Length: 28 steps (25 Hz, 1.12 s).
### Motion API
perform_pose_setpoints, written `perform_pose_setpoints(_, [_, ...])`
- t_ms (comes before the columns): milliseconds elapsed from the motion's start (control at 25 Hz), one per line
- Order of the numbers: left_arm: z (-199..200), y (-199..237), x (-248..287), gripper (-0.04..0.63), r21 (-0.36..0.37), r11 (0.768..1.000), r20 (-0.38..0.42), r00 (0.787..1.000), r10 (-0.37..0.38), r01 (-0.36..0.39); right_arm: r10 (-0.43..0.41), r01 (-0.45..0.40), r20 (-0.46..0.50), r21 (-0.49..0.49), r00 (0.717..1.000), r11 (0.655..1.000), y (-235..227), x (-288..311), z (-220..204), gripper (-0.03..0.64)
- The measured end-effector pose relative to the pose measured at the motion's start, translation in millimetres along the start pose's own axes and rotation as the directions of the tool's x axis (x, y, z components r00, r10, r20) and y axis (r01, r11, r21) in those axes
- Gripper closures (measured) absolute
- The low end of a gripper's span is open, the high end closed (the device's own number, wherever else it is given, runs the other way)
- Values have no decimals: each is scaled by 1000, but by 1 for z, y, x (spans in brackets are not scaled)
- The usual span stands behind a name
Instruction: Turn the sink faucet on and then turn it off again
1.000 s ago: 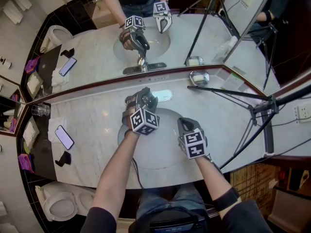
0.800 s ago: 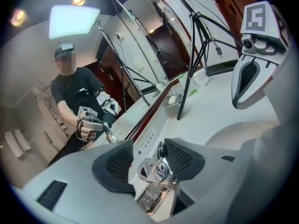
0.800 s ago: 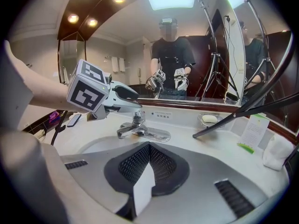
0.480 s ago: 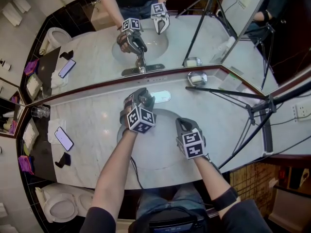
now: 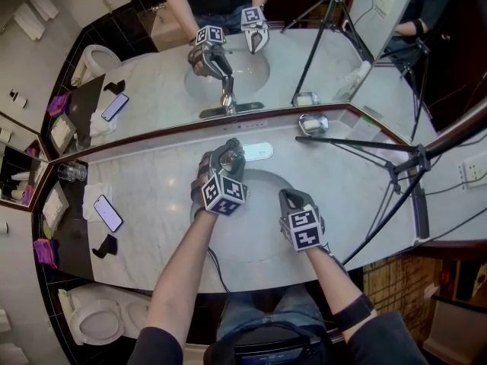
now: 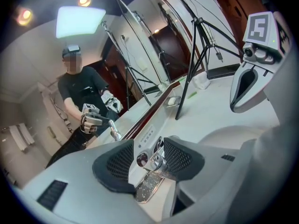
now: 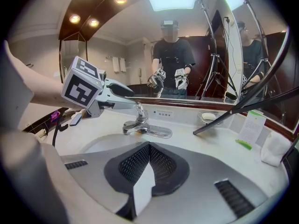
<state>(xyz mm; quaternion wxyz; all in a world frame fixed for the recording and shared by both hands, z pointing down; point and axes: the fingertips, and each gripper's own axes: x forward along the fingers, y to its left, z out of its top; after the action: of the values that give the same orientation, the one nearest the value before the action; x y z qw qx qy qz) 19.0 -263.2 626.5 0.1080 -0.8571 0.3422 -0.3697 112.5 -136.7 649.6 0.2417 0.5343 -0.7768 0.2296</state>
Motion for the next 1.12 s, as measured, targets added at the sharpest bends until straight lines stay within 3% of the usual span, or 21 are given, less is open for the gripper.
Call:
perform_pose_setpoints(120, [-3,0,-25,398,-35,999,-1,1000,7,-7,-3,3,2,-6,1000,1000,4,-8,0,600])
perform_pose_setpoints(160, [-4,1,-35,436,-56,998,1,1000,16,-16,-4,4,3,-10,1000,1000,5,-12,0,600])
perform_pose_setpoints(360, [-11,10,-94,533,-245,967,25,997,76,-68,-9,9,11,-33,1000,999,15,-30,5,600])
perform_pose_setpoints(520, [-22,14,-141,595,-380,920,41,991,125,-100,-15,16,25,-46,1000,999,22,-45,12,600])
perform_pose_setpoints(800, [-49,9,-203,595,-537,834,35,985,168,-123,-7,11,47,-75,999,997,36,-63,17,600])
perform_pose_setpoints(960, [-78,5,-235,595,-618,771,17,978,210,-155,9,-4,54,-91,998,996,43,-72,15,600])
perform_pose_setpoints(1120, [-104,-8,-257,595,-675,722,-2,978,207,-155,12,-7,57,-97,998,995,42,-77,8,600])
